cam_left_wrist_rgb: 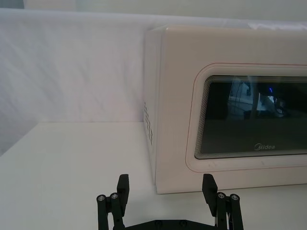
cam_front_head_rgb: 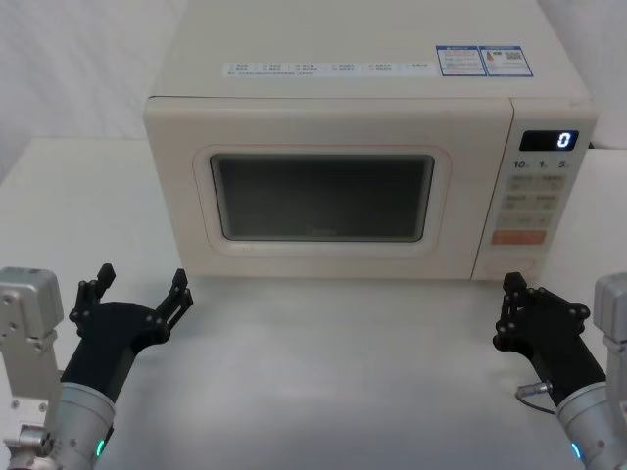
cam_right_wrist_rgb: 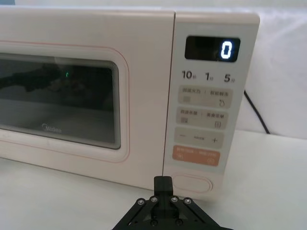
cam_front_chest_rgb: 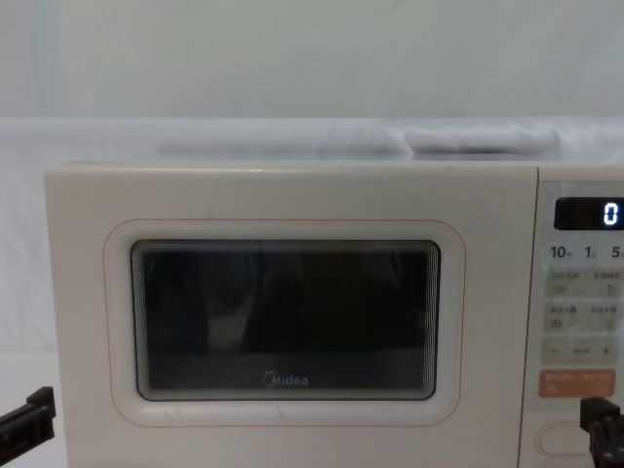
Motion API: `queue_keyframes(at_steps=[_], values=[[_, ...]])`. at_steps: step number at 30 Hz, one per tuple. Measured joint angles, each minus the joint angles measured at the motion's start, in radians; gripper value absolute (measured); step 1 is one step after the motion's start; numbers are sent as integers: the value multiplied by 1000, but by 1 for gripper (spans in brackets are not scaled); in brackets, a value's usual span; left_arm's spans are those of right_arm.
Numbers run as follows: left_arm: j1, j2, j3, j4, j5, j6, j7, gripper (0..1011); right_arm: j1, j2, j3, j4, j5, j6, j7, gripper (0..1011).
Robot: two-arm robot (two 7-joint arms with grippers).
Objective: Press the button to open the microwave door with one hand; close the microwave door with the other hand.
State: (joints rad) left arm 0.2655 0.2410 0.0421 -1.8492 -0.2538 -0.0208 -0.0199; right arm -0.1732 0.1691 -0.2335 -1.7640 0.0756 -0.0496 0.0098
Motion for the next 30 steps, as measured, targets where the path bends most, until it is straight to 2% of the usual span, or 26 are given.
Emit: queue_keyframes(at_steps=[9,14,30], values=[[0,0,0,0,0,0,0,1001,29,-18,36,20,30,79,62,0],[0,0,0,0,0,0,0,1001,51,-24,48,34,34,105,86,0],[0,0,0,0,0,0,0,1001,84,-45,64,54,34,136,109,0]])
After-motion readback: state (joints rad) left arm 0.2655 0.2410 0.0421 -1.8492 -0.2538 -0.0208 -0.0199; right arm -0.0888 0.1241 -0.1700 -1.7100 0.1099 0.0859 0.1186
